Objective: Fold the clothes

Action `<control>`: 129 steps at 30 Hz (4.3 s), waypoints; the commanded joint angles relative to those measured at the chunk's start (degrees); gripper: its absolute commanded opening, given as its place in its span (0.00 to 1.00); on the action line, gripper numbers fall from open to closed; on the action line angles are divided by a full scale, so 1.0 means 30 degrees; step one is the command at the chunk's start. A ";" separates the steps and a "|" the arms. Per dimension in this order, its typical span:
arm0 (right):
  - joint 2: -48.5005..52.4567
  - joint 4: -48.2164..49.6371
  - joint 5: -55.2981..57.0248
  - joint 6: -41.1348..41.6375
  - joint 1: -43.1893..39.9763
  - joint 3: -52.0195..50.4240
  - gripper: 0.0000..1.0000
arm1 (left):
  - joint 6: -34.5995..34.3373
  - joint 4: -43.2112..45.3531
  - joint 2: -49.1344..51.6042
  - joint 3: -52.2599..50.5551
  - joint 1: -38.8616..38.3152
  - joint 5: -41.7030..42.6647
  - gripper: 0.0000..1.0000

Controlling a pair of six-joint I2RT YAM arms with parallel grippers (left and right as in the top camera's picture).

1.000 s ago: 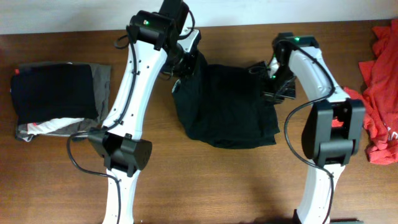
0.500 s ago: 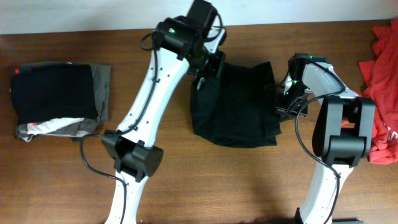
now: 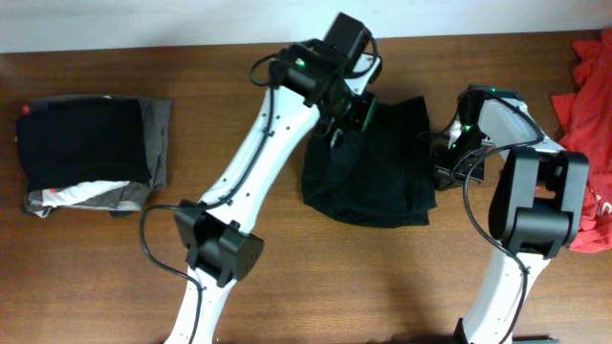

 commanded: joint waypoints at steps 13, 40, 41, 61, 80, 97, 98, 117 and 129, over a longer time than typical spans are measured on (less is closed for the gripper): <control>0.0211 0.0015 0.0539 -0.0066 -0.0291 -0.0459 0.04 | -0.1566 0.5887 -0.0729 -0.4743 -0.1377 0.0233 0.06; -0.2739 -0.7562 -0.6921 -0.5421 -0.0240 0.6841 0.04 | 0.1297 0.3104 -0.0423 -0.3745 0.0525 -0.1785 0.14; -0.2718 -0.7475 -0.6921 -0.5421 0.0007 0.6666 0.04 | 0.1355 0.2965 -0.0240 -0.3832 0.0525 -0.1785 0.13; -0.2718 0.1610 -0.6907 -0.5406 0.1923 -0.5544 0.04 | 0.1552 0.2295 0.3985 -0.4036 0.0466 -0.1778 0.07; -0.3031 -0.1974 -0.9056 -0.7147 0.1239 -0.1064 0.04 | 0.1763 0.1464 0.1690 -0.2790 0.0940 -0.1916 0.00; -0.1596 0.5107 -0.6054 -0.3621 0.1202 0.2171 0.04 | 0.5705 0.0758 0.1727 -0.3745 0.0940 0.5187 0.00; -0.1406 0.5588 -0.5654 -0.3504 0.1209 0.2171 0.04 | 0.6178 0.0925 0.1734 -0.3963 0.0925 0.5894 0.01; 0.1239 0.8553 -0.1275 -0.3177 0.1209 0.1960 0.04 | 0.6550 1.1438 0.1756 -1.3486 -0.1362 0.8888 0.01; 0.1290 0.7453 -0.1406 -0.3169 0.1224 0.3198 0.06 | 0.5960 1.0003 -0.0306 -1.2881 -0.1377 0.8349 0.00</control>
